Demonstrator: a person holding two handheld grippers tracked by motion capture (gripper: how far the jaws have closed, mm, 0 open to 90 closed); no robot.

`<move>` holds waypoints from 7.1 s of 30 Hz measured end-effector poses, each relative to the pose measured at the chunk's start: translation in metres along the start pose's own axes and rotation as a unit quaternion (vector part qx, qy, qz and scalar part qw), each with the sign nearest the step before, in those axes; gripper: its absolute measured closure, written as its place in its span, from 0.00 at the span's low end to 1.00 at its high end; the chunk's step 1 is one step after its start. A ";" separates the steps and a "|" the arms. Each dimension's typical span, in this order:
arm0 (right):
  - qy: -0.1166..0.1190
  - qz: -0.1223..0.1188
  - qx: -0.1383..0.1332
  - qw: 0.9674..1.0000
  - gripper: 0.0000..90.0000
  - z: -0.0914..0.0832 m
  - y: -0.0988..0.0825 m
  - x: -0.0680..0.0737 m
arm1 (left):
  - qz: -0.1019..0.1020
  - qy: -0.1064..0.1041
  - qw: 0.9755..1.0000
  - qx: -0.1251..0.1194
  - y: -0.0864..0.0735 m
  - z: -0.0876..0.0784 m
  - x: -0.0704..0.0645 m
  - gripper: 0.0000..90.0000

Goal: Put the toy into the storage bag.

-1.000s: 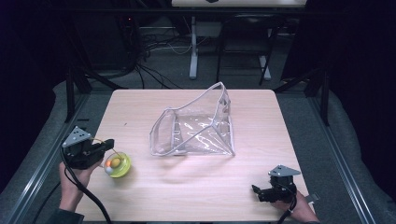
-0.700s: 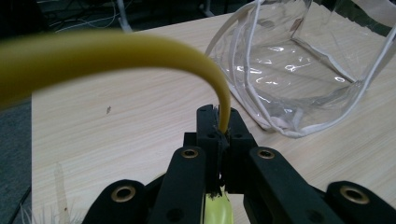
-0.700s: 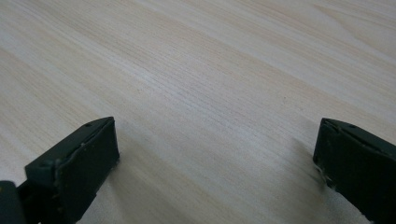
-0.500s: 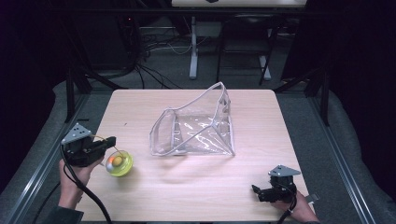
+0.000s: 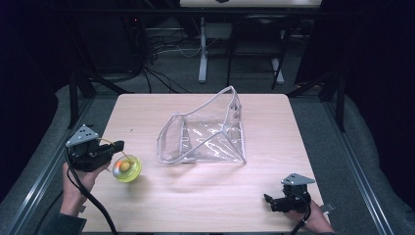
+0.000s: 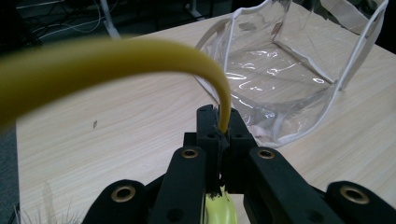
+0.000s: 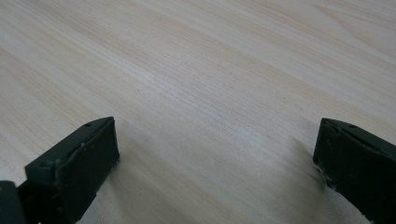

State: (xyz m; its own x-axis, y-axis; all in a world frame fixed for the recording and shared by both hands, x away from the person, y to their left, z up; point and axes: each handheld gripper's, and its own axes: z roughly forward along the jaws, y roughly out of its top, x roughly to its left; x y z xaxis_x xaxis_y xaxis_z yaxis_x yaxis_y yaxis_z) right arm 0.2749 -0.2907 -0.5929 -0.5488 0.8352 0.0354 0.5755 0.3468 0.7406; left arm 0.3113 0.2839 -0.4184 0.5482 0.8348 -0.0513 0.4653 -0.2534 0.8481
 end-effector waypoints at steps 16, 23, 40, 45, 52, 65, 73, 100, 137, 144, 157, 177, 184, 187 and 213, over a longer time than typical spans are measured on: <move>0.000 0.000 0.000 1.000 0.00 0.000 0.000 0.000 | 0.022 -0.005 1.000 -0.002 0.020 -0.005 -0.004 0.98; 0.000 -0.001 0.000 1.000 0.00 0.000 0.000 0.000 | 0.028 -0.007 1.000 -0.005 0.027 -0.006 -0.007 0.98; -0.014 -0.009 0.023 1.000 0.00 -0.002 0.003 0.000 | 0.040 -0.015 0.999 -0.009 0.050 -0.012 -0.010 0.98; -0.009 -0.014 0.022 1.000 0.00 0.001 0.005 0.000 | 0.041 -0.014 0.999 -0.013 0.055 -0.014 -0.008 0.98; -0.010 -0.014 0.024 1.000 0.00 0.000 0.005 0.000 | 0.044 -0.016 0.999 -0.017 0.058 -0.015 -0.009 0.98; -0.010 -0.014 0.021 1.000 0.00 0.000 0.004 0.000 | 0.057 -0.021 0.998 -0.026 0.074 -0.018 -0.014 0.98; -0.010 -0.014 0.022 1.000 0.00 0.000 0.004 0.000 | 0.071 -0.023 0.997 -0.034 0.089 -0.017 -0.019 0.98; -0.012 -0.009 0.018 1.000 0.00 0.001 0.004 0.001 | 0.108 -0.059 0.991 -0.047 0.131 0.008 -0.044 0.98; -0.011 -0.008 0.018 1.000 0.00 0.000 0.004 0.001 | 0.107 -0.125 0.986 -0.018 0.151 0.095 -0.072 0.98; -0.012 -0.009 0.018 1.000 0.00 0.000 0.004 0.001 | 0.106 -0.134 0.985 -0.007 0.146 0.112 -0.075 0.98; -0.011 -0.008 0.018 1.000 0.00 0.000 0.004 0.001 | 0.106 -0.154 0.982 0.017 0.136 0.141 -0.082 0.98; -0.012 -0.008 0.018 1.000 0.00 0.000 0.004 0.001 | 0.101 -0.154 0.982 0.051 0.117 0.182 -0.083 0.98; -0.011 -0.008 0.018 1.000 0.00 0.000 0.004 0.001 | 0.099 -0.143 0.983 0.061 0.111 0.194 -0.083 0.98; -0.011 -0.008 0.018 1.000 0.00 0.000 0.004 0.001 | 0.100 -0.138 0.983 0.071 0.110 0.199 -0.083 0.98; -0.010 -0.009 0.019 1.000 0.00 0.000 0.004 0.001 | 0.060 -0.153 0.981 0.101 0.105 0.187 -0.076 0.67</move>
State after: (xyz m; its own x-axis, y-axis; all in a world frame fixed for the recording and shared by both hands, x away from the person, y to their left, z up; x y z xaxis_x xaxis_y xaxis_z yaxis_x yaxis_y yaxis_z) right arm 0.2768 -0.2886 -0.5903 -0.5469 0.8372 0.0094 0.5893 0.3770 0.7146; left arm 0.4480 0.1027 -0.4241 0.7765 0.6146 -0.1391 0.4952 -0.4587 0.7378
